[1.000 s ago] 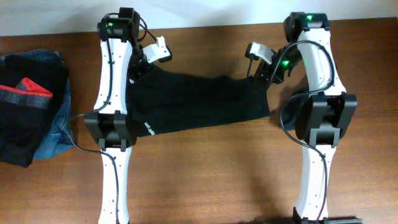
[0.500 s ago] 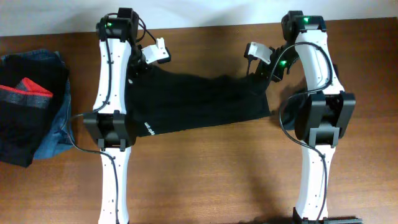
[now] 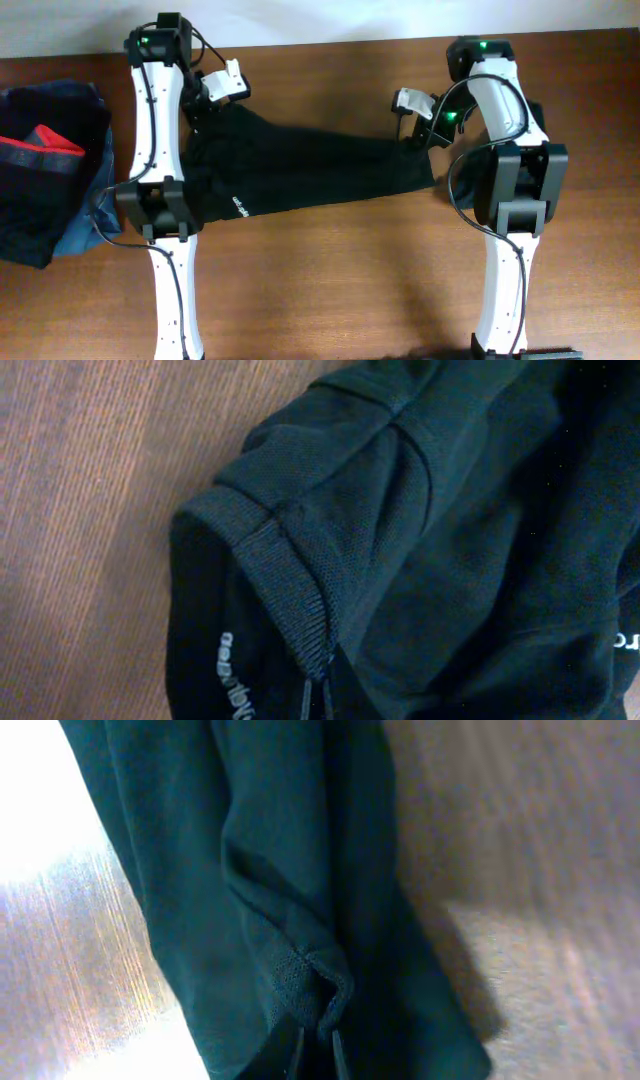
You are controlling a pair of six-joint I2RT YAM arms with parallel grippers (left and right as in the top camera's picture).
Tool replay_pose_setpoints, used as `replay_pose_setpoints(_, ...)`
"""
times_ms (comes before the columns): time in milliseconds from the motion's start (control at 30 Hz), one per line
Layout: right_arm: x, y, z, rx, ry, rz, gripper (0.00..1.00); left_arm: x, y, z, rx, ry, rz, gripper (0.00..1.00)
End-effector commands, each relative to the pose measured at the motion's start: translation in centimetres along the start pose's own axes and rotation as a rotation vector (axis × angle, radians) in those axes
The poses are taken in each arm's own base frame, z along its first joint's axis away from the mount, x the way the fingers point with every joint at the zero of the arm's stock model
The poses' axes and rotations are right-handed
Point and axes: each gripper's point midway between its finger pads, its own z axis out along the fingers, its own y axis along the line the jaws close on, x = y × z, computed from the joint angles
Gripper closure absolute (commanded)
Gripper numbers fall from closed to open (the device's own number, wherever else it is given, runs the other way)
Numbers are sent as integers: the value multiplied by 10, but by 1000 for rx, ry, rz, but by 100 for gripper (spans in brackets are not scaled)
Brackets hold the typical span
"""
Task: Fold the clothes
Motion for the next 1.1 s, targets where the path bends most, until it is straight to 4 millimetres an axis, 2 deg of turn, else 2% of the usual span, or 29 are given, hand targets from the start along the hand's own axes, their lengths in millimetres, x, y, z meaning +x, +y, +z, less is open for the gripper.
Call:
replay_pose_setpoints(0,-6,9,-7,-5,-20,-16,87,-7,3,-20,-36,-43,32,99)
replay_pose_setpoints(33,-7,9,-7,-5,-20,-16,80,-7,3,-20,-37,-43,32,99)
replay_pose_setpoints(67,-7,8,-7,-4,-20,-17,51,-7,4,-20,-38,-44,32,99)
replay_pose_setpoints(100,-7,8,-7,-3,-20,-17,33,-7,4,-20,-38,-44,32,99)
replay_pose_setpoints(133,-7,8,-7,-3,-20,-14,1,-8,3,-20,-37,-47,32,99)
replay_pose_setpoints(333,-7,8,-7,-2,-21,15,2,-11,-2,-20,-16,-62,31,99)
replay_pose_setpoints(500,-12,0,-9,29,-41,-3,1,-17,-7,-33,-23,-75,56,99)
replay_pose_setpoints(667,-16,-9,-10,68,-54,-22,1,-34,-15,-51,-65,-74,199,99)
replay_pose_setpoints(767,-16,-10,-10,73,-56,-25,1,-38,-18,-54,-96,-12,327,99)
replay_pose_setpoints(867,-16,-11,-10,74,-56,-25,1,-36,-17,-52,-119,66,379,99)
replay_pose_setpoints(1067,-16,-12,-10,78,-57,-27,1,-42,-21,-54,-142,98,298,99)
